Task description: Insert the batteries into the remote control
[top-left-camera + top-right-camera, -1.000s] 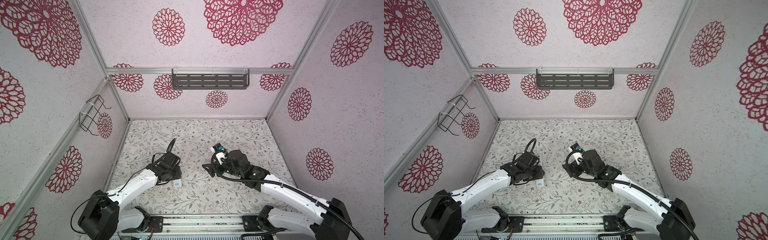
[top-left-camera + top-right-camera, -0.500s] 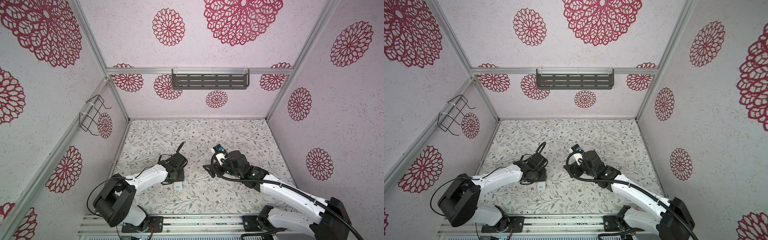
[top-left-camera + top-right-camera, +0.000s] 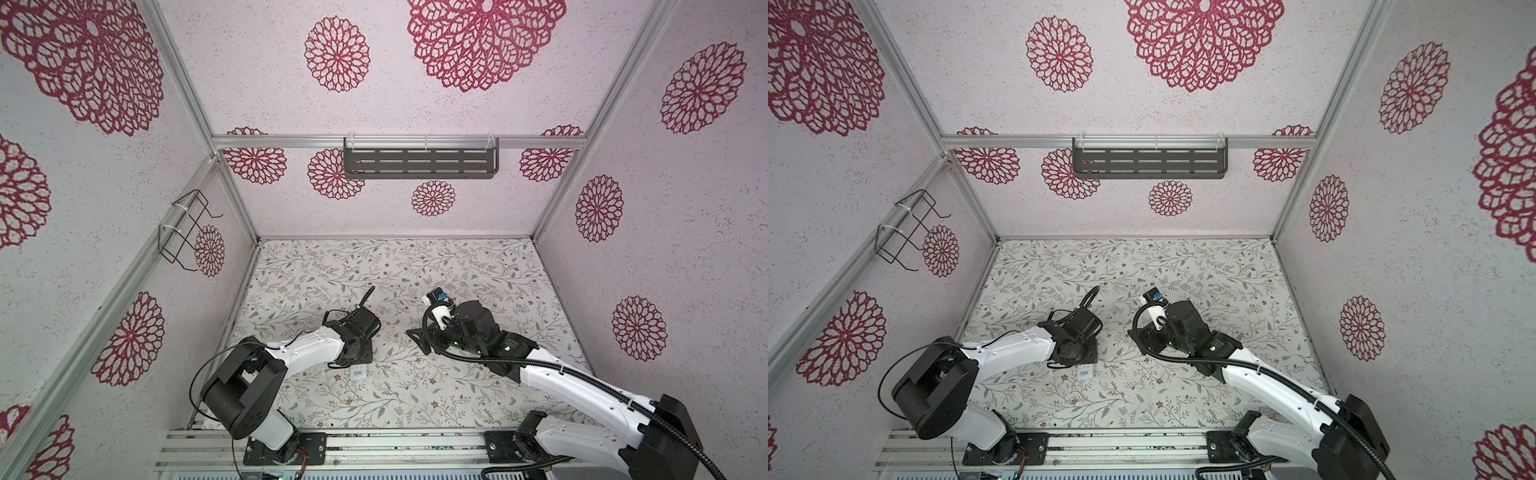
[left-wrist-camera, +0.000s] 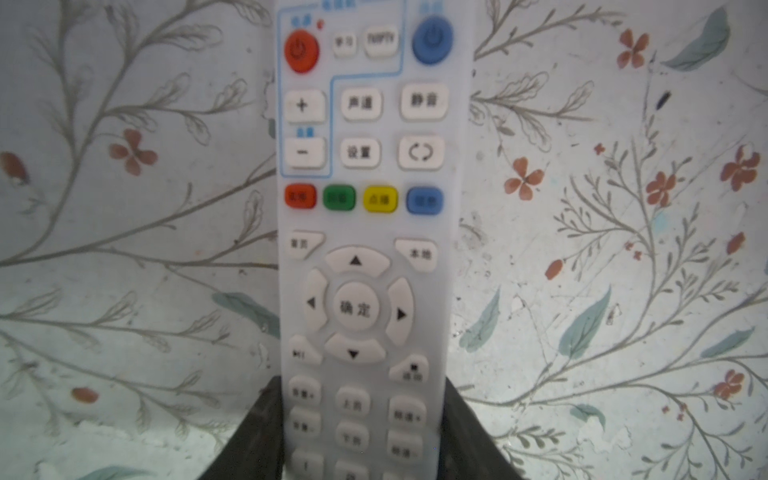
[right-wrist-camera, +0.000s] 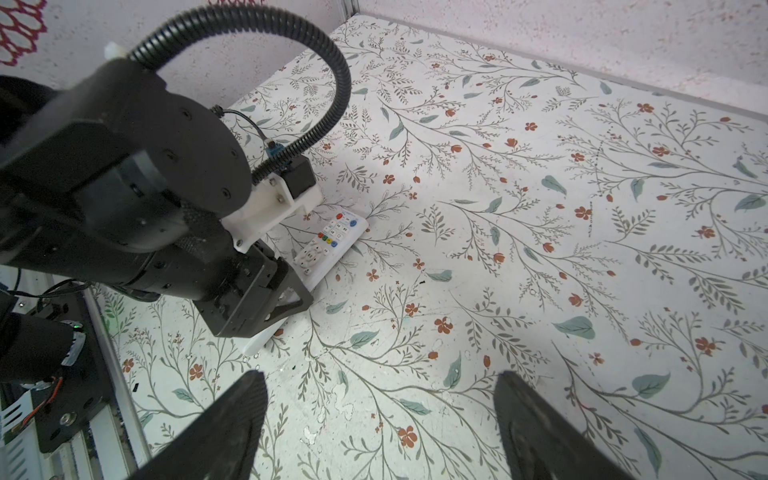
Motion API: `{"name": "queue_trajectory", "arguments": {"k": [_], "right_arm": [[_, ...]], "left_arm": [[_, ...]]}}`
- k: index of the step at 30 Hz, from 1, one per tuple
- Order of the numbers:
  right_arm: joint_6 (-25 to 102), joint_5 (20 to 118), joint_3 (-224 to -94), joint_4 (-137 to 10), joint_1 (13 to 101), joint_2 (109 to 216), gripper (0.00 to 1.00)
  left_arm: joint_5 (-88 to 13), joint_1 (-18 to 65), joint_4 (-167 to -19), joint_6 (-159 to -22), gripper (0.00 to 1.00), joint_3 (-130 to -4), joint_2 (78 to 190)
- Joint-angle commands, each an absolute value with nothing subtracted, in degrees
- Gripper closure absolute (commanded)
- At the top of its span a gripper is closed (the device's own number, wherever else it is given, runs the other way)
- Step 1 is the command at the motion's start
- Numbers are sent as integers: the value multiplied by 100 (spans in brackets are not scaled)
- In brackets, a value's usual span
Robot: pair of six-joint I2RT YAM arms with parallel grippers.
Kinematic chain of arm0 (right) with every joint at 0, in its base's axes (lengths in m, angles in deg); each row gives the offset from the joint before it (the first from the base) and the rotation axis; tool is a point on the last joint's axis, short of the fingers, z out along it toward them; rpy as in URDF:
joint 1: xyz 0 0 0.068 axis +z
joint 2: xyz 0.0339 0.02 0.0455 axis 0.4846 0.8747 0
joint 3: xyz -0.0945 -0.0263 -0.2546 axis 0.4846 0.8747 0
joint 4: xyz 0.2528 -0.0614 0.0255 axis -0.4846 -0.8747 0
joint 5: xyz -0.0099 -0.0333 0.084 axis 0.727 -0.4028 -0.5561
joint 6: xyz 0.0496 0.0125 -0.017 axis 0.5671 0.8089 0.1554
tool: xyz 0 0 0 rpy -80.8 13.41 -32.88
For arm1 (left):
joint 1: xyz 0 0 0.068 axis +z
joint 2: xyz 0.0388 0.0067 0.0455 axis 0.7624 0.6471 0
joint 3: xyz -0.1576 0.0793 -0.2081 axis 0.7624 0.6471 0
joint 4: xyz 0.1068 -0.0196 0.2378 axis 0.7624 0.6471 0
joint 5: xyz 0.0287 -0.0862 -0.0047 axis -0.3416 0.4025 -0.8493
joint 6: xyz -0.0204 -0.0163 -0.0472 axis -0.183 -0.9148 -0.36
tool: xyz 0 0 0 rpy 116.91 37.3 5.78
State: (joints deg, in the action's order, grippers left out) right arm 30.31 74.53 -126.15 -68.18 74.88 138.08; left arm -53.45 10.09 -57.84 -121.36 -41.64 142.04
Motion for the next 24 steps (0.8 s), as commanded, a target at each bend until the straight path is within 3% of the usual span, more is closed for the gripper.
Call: {"name": "queue_trajectory", "arguments": {"k": [1, 12, 24], "right_arm": [[3042, 7510, -12593, -6751, 7443, 13790, 11], [3059, 7490, -12609, -6736, 7425, 13806, 11], [3044, 7490, -12751, -6786, 7417, 13846, 11]], "left_arm": [[-5508, 910, -5857, -12255, 89, -4213, 14389], [-5542, 855, -5959, -12338, 82, -4131, 14484], [-5642, 855, -5903, -12352, 58, -4157, 14349]]}}
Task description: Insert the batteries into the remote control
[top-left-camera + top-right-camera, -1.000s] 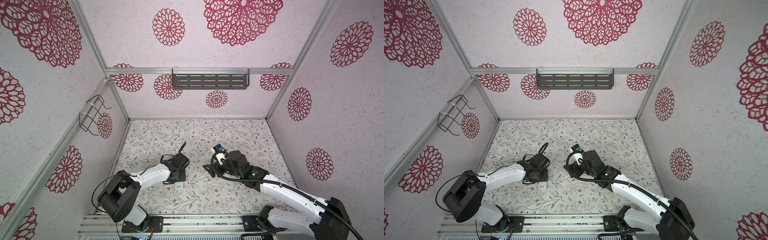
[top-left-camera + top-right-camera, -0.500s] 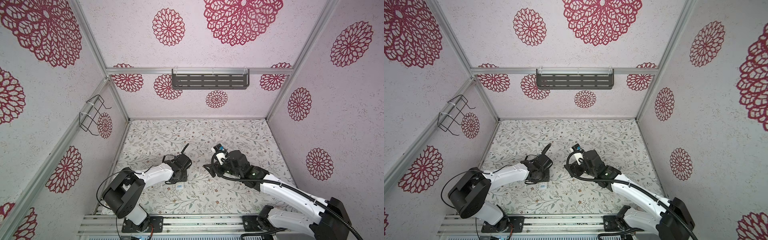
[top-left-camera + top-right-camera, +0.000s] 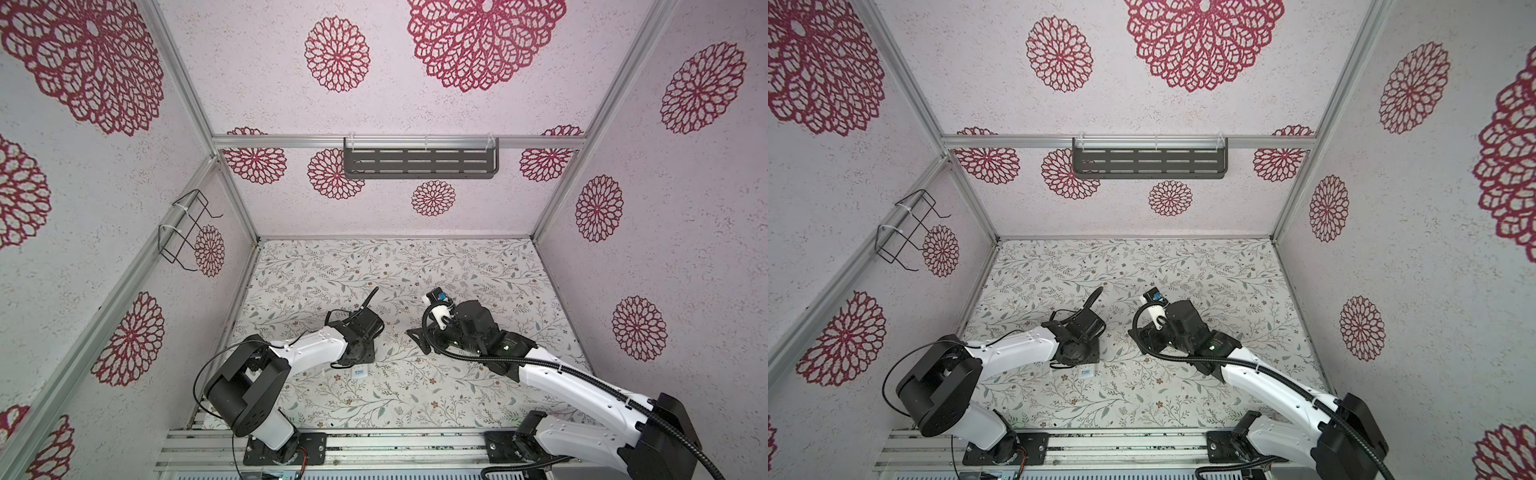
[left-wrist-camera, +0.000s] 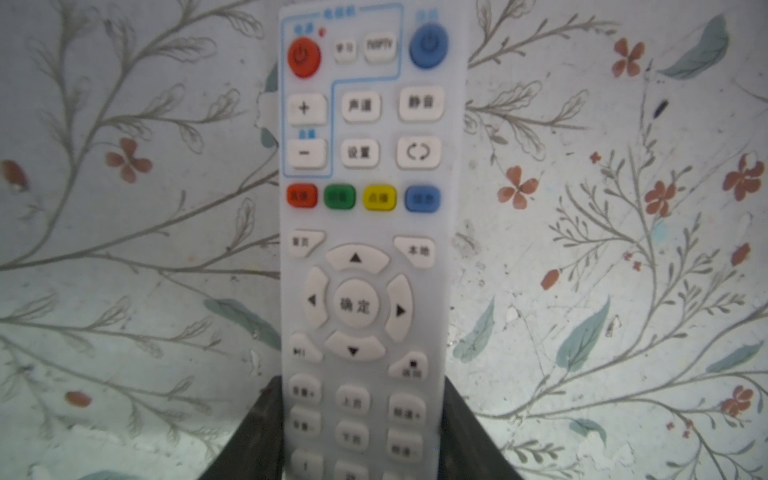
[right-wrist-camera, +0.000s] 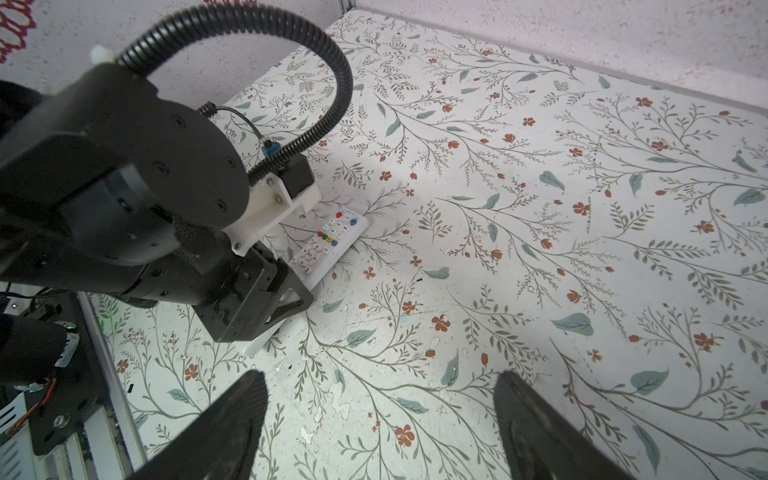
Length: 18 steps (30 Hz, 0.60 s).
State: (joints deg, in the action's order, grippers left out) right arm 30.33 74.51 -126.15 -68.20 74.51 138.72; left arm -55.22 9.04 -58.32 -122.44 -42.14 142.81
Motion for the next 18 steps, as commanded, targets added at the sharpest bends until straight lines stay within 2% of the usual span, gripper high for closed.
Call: {"name": "queue_trajectory", "arguments": {"k": [1, 18], "right_arm": [[3044, 7485, -12757, -6794, 7413, 13841, 11], [3052, 7622, -12837, -6931, 7407, 13699, 11]], "left_arm": [[-5642, 855, -5909, -12360, 57, -4150, 14314], [-5609, 855, -5964, -12378, 30, -4139, 14056]]}}
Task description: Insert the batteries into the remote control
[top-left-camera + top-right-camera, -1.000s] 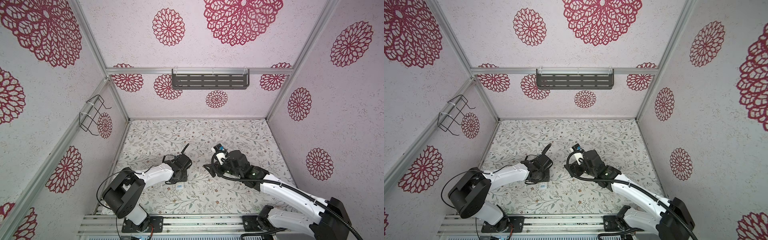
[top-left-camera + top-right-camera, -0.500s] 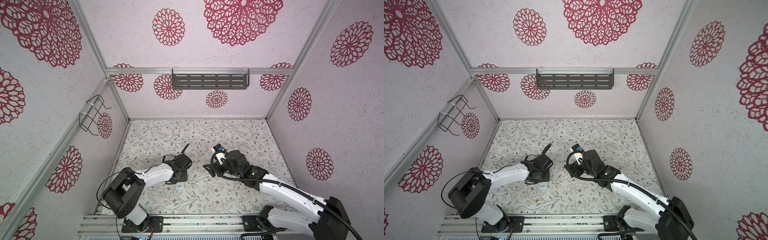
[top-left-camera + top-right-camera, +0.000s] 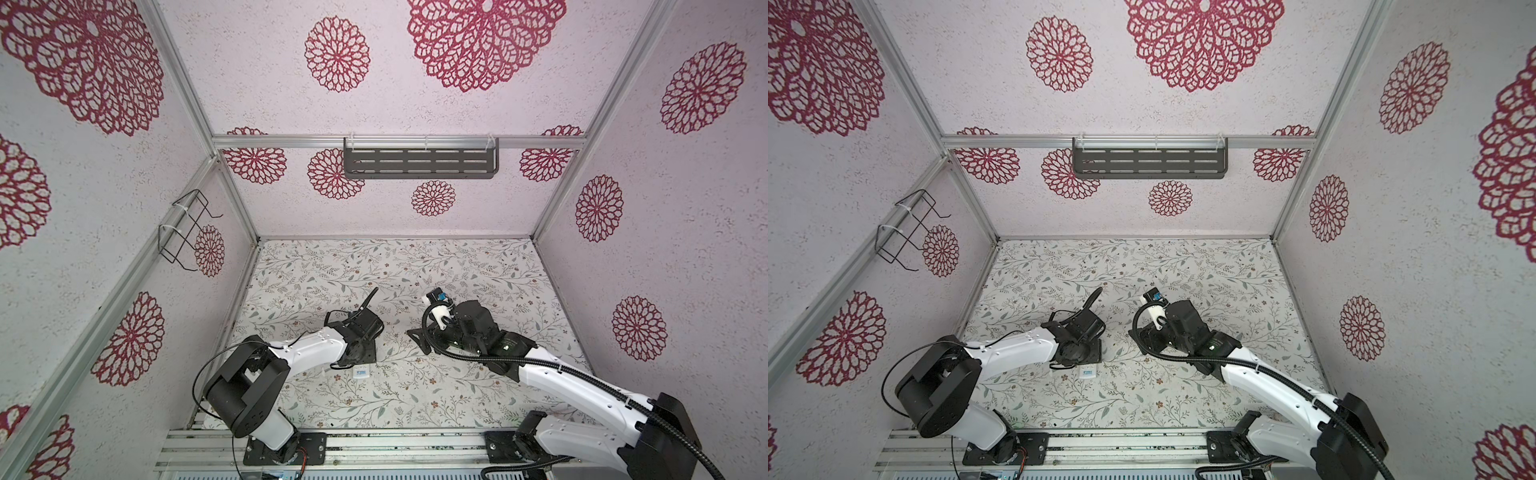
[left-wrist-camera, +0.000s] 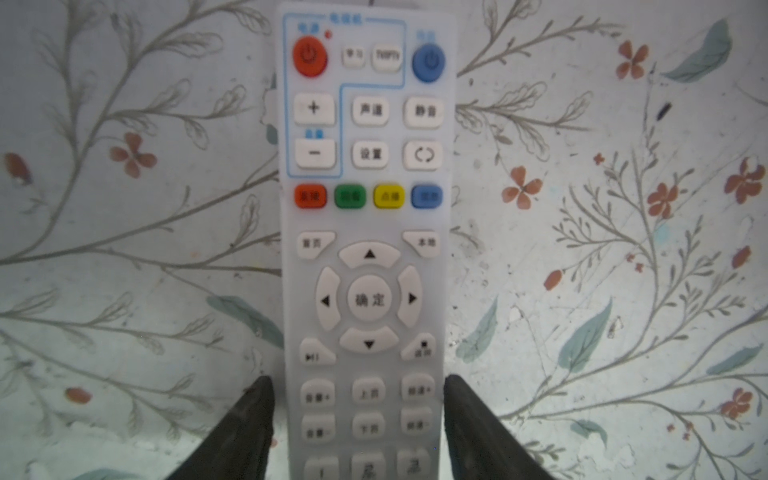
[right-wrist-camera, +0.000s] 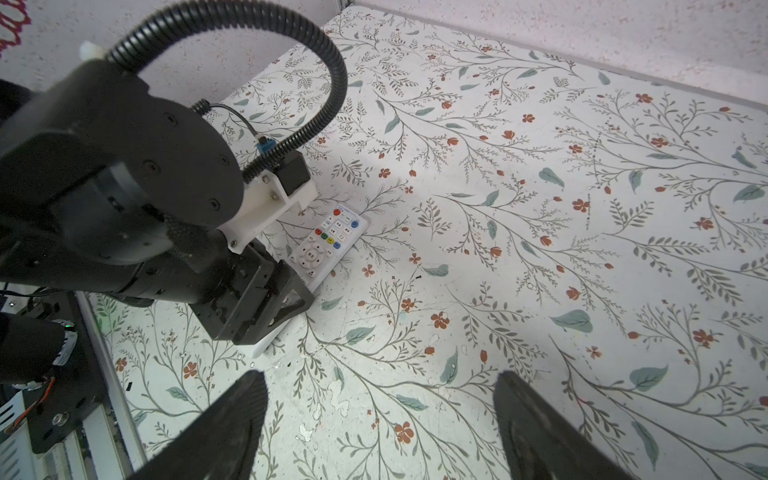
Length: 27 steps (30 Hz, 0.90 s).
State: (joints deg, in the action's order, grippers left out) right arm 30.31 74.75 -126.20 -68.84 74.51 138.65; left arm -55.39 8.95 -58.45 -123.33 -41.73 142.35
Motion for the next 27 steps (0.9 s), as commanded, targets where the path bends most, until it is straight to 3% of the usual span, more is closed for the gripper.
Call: {"name": "queue_trajectory", "arguments": {"k": [1, 5, 8, 15, 20, 27], "right_arm": [[3044, 7646, -12836, -6943, 7408, 13677, 11], [3030, 7821, -12795, -6995, 7399, 13583, 11], [3009, 8028, -12748, -7070, 7381, 13531, 10], [2932, 8889, -12566, -7208, 7221, 13236, 1], [2894, 9355, -12352, -7118, 6936, 13054, 1], [3083, 9849, -11525, -6366, 6147, 12742, 1]], "left_arm": [[-5600, 855, -5967, -12381, 30, -4139, 14029], [-5589, 855, -5867, -12370, 19, -4156, 13793], [-5678, 855, -5746, -12310, 2, -4158, 13432], [-6019, 922, -5678, -12103, 2, -3956, 12263], [-6647, 1160, -5617, -11941, 2, -3814, 11477], [-7326, 2184, -6241, -11749, 2, -3298, 10326]]}}
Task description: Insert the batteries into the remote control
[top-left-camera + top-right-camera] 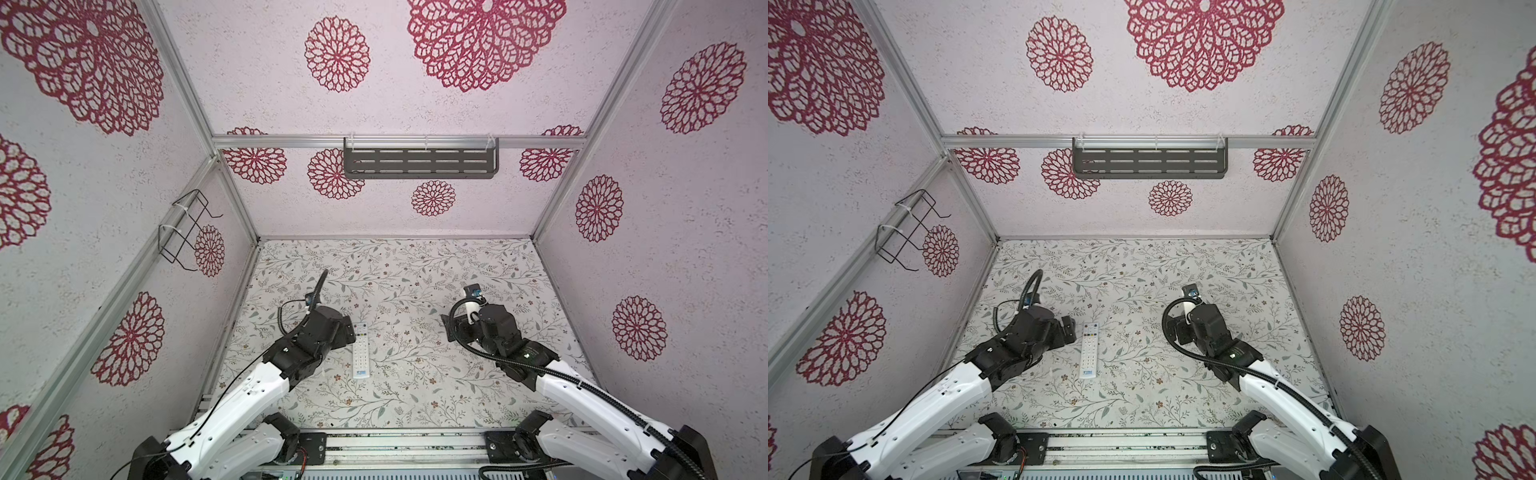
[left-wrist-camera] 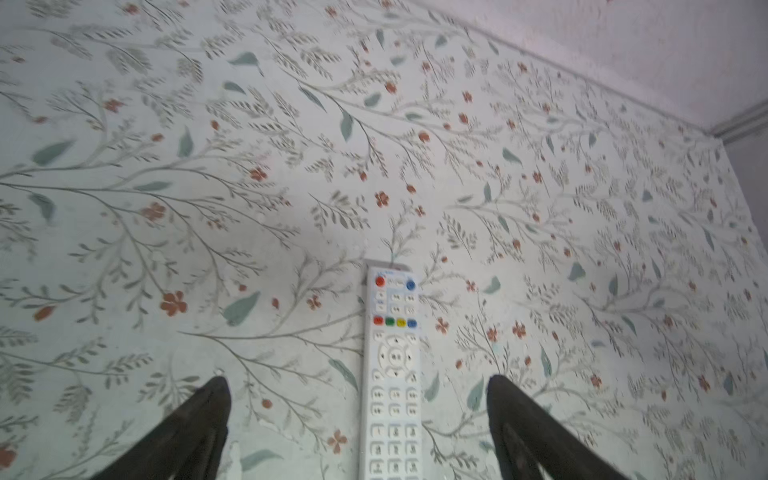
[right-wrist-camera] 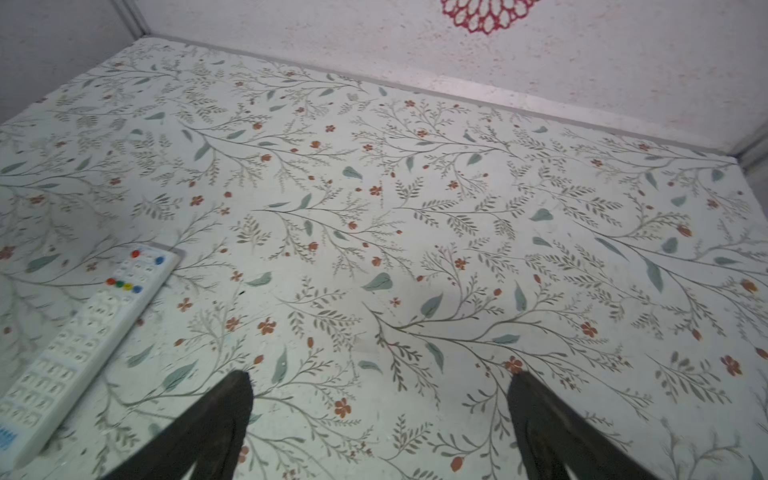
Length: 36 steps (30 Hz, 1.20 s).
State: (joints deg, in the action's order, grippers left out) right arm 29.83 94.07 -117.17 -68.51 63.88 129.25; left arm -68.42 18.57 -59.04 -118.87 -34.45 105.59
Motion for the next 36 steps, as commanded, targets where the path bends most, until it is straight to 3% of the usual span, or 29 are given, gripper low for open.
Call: {"name": "queue_trajectory", "arguments": {"k": [1, 6, 10, 15, 21, 28, 36], "right_arm": [[3136, 9909, -11362, -6167, 6010, 12693, 1], [3281, 10054, -10594, -5173, 5384, 12572, 1], [3282, 10254, -10353, -4595, 4931, 12866, 1], [3313, 11528, -10188, -3603, 4580, 13350, 1], [2276, 11593, -9784, -1868, 4438, 13820, 1], [1375, 11368, -9441, 262, 4408, 15352, 1], [1219, 11339, -9435, 1206, 4353, 16097, 1]], "left_arm": [[-7375, 2367, -6341, -11728, 2, -3242, 10242], [-8542, 2852, -6178, -11965, 3, -3164, 10195], [-8868, 3200, -6177, -11700, 3, -3155, 10416], [-9229, 3398, -6368, -11532, 2, -3118, 10615], [-9497, 3483, -7816, -10788, 3, -2622, 10771], [-10009, 3585, -9294, -9390, 3, -2625, 11469], [-9862, 3959, -10892, -8698, 3, -2635, 12654]]}}
